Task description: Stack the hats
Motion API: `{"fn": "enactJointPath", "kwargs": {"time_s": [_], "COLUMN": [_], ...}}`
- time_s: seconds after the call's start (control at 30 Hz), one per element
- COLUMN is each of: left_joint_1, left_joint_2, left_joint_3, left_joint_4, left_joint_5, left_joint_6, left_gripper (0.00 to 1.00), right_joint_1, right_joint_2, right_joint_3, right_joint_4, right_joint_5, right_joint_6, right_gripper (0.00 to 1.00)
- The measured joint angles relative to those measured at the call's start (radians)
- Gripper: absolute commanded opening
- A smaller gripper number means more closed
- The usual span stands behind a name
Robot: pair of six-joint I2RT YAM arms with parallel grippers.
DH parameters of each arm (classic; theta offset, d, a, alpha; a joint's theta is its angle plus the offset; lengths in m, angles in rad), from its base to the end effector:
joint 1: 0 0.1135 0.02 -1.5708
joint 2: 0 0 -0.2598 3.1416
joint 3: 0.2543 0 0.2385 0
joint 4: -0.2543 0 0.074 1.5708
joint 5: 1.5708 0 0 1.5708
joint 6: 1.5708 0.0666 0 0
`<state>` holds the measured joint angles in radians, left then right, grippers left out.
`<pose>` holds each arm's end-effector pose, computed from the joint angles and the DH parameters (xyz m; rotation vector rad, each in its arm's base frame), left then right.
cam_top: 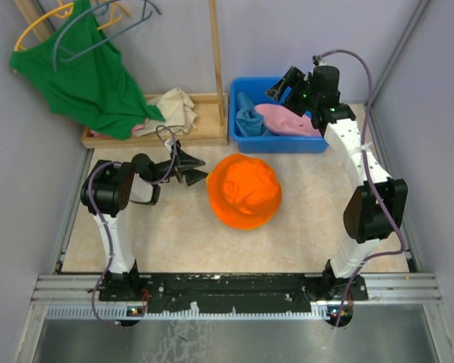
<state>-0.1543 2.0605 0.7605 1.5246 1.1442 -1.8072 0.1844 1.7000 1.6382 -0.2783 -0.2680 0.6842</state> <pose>0.3472 -0.1154 0.1590 -0.2944 1.9871 -2.1886 0.4076 0.0940 0.3707 0.3069 1.9656 0.8313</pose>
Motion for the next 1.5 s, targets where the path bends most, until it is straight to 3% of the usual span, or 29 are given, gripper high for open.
{"fn": "enactJointPath", "kwargs": {"time_s": [0.37,0.63,0.7,0.87,1.03,1.17,1.37,1.5], "left_joint_1": [-0.037,-0.077,-0.087,-0.119,-0.132,-0.131,-0.131,-0.131], "left_joint_2": [0.055,0.055,0.055,0.071,0.103,0.114,0.124,0.130], "left_joint_3": [0.034,0.076,0.076,0.080,0.080,0.067,0.026,0.020], "left_joint_4": [0.000,0.000,0.000,0.000,0.000,0.000,0.000,0.000], "left_joint_5": [0.071,0.119,0.126,0.130,0.118,0.101,0.093,0.090], "left_joint_6": [-0.006,-0.022,-0.023,-0.031,-0.030,-0.027,-0.024,-0.025], "left_gripper": [0.70,0.68,0.62,0.28,0.21,0.21,0.23,0.24], "right_joint_1": [-0.012,-0.024,-0.024,-0.024,-0.024,-0.022,0.014,0.043], "right_joint_2": [0.095,0.094,0.094,0.094,0.099,0.176,0.411,0.536], "right_joint_3": [0.056,-0.008,-0.015,-0.015,-0.010,0.106,0.533,0.716], "right_joint_4": [0.022,0.091,0.091,0.106,0.113,0.072,-0.136,-0.236], "right_joint_5": [-0.098,-0.109,-0.111,-0.119,-0.124,-0.125,-0.038,0.021], "right_joint_6": [0.035,0.080,0.087,0.101,0.104,0.066,-0.117,-0.201], "right_gripper": [0.75,0.75,0.75,0.75,0.75,0.75,0.75,0.75]}}
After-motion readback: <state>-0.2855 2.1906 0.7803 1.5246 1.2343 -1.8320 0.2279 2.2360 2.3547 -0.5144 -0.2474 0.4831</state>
